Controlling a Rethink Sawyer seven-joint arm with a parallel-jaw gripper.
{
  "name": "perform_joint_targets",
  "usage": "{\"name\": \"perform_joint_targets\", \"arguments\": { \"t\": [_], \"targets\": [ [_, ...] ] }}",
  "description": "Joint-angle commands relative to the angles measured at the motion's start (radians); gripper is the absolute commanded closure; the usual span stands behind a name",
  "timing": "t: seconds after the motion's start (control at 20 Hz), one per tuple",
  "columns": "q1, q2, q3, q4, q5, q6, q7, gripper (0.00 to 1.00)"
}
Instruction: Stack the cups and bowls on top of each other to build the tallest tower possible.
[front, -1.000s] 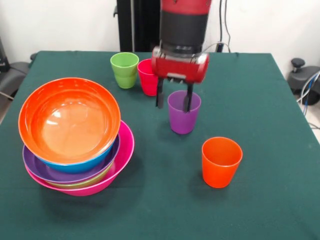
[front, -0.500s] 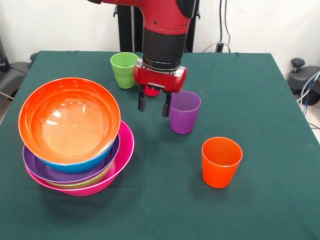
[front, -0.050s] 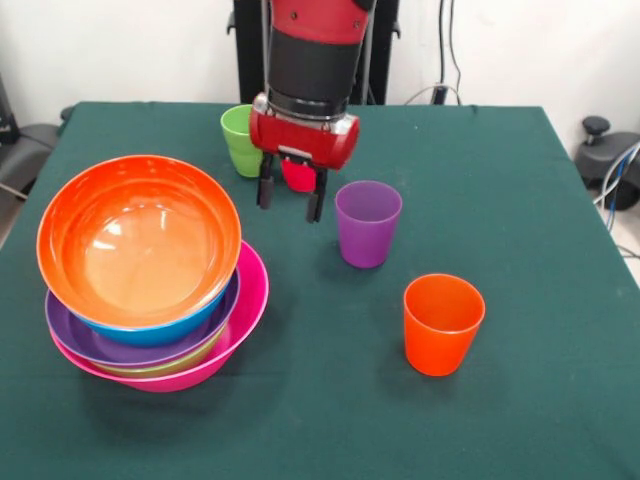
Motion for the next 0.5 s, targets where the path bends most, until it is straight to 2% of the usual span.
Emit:
{"name": "perform_joint_targets", "arguments": {
  "t": [0.05, 0.2, 0.5],
  "targets": [
    [0.004, -0.076, 0.061, 0.019, 0.057, 0.133, 0.009, 0.00],
    [0.021, -0.118, 0.059, 0.049, 0.081, 0.153, 0.017, 0.00],
    [0.057, -0.120, 0.041, 0.053, 0.097, 0.155, 0.040, 0.00]
  ]
}}
